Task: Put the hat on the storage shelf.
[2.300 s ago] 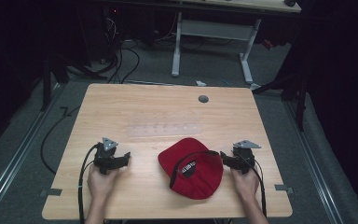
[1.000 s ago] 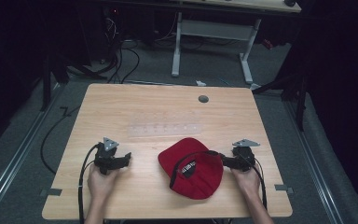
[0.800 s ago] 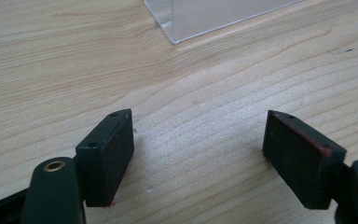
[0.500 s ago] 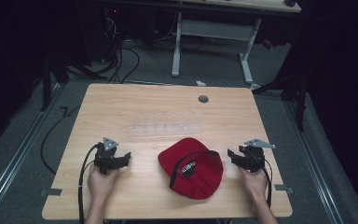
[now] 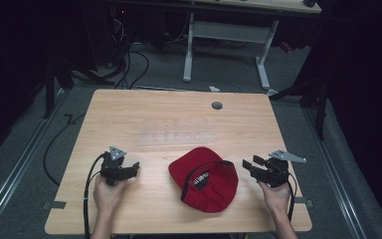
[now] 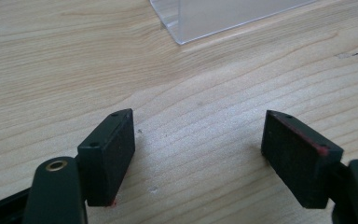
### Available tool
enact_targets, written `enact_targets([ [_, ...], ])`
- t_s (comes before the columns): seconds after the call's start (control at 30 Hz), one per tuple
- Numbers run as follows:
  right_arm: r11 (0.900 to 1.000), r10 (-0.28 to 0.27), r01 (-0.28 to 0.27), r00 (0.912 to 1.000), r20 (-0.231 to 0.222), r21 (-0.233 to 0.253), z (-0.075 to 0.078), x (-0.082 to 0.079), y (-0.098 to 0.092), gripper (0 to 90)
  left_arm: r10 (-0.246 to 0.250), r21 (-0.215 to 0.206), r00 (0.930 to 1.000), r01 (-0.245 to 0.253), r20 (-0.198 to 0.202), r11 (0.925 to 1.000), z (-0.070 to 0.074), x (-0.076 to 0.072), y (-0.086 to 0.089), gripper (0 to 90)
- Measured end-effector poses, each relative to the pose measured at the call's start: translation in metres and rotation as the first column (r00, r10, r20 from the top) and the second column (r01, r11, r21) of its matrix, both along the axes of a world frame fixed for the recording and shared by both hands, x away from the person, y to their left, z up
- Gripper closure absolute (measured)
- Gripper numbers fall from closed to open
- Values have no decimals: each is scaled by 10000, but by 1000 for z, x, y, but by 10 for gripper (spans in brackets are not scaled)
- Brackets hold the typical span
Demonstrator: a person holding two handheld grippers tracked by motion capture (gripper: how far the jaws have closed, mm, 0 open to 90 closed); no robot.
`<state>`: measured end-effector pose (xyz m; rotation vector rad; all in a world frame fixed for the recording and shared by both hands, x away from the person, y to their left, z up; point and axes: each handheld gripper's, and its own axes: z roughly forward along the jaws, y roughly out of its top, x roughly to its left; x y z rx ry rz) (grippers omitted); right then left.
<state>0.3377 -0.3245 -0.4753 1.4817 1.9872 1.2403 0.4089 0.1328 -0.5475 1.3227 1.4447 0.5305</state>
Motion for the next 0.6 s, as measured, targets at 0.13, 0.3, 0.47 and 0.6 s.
enact_targets([
  [0.13, 9977, 665, -670, 9971, 363, 125, 9, -11, 11, 400, 3, 12, 10000, -3, 4, 10000, 0, 0, 0, 260],
  [0.3, 9931, 1167, -1170, 9924, 396, 33, 12, -14, 24, 368, 4, 29, 10000, -4, -2, 10000, 0, 0, 0, 259],
  [0.47, 9843, 1738, -1723, 9839, 416, -376, 6, -9, 42, 344, 7, 23, 10000, -7, 2, 10000, 0, 0, 0, 259],
  [0.6, 9798, 1936, -1934, 9811, -8, -502, -6, 4, 53, 339, 8, 25, 10000, -8, 2, 10000, 0, 0, 0, 259],
])
